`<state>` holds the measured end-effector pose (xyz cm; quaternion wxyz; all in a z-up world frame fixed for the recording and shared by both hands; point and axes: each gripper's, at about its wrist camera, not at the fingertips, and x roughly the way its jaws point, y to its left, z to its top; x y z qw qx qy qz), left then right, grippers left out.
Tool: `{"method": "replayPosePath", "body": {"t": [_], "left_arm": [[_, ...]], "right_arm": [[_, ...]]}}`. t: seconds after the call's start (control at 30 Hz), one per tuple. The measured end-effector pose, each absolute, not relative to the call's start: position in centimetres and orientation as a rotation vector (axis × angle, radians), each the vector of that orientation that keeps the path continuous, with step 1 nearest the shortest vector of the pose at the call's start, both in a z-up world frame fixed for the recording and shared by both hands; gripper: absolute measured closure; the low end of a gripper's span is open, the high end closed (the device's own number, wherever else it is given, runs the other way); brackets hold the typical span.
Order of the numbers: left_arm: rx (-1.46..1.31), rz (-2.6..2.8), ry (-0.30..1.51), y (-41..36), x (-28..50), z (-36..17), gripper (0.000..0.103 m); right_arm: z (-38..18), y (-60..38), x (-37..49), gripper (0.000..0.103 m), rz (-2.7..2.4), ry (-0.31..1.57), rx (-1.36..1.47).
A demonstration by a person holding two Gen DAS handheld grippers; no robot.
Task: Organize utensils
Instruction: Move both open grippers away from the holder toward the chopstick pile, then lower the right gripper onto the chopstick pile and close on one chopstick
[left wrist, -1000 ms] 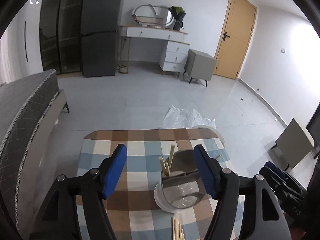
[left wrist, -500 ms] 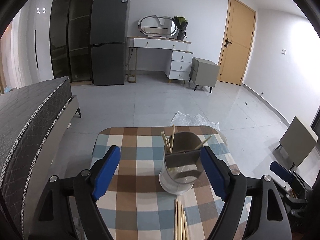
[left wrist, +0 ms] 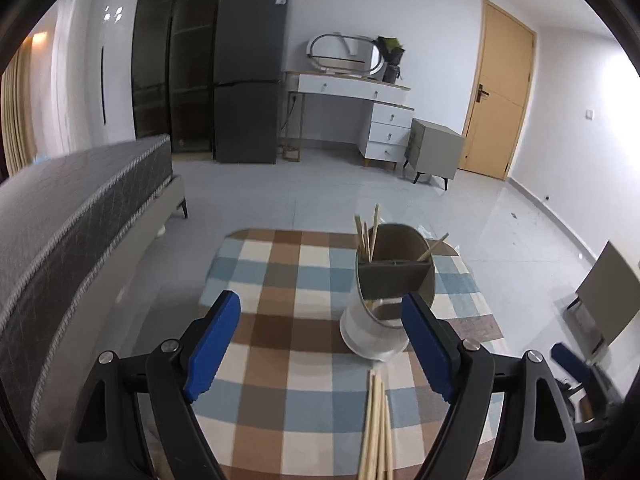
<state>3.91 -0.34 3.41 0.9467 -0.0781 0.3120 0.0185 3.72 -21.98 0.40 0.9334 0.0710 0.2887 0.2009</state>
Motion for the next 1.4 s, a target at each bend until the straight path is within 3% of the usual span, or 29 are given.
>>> {"method": "replayPosePath", "body": {"t": [0.73,1.1,1.27,1.4], "left_arm": [[-0.180,0.064,0.825,0.3,5.6,-5.4,0.024],[-0.170,0.083,0.831,1.0,6.5,-5.9,0.024],[-0.158,0.123,0.856,1.4,6.9,-6.0,0.024],[-0.145,0.120,0.865,1.3,7.0,-5.9,0.024]], "right_arm": [[-8.2,-19.4,5.3,0.001,0.357,0.898,-0.046],[-12.6,-17.0,8.7,0.029,0.344,1.080,-0.088],[-14.4,-16.1,9.4,0.048,0.325,1.138,-0.144],[-15.7,-16.0,9.8,0.054,0.332,1.186,-0.138]]}}
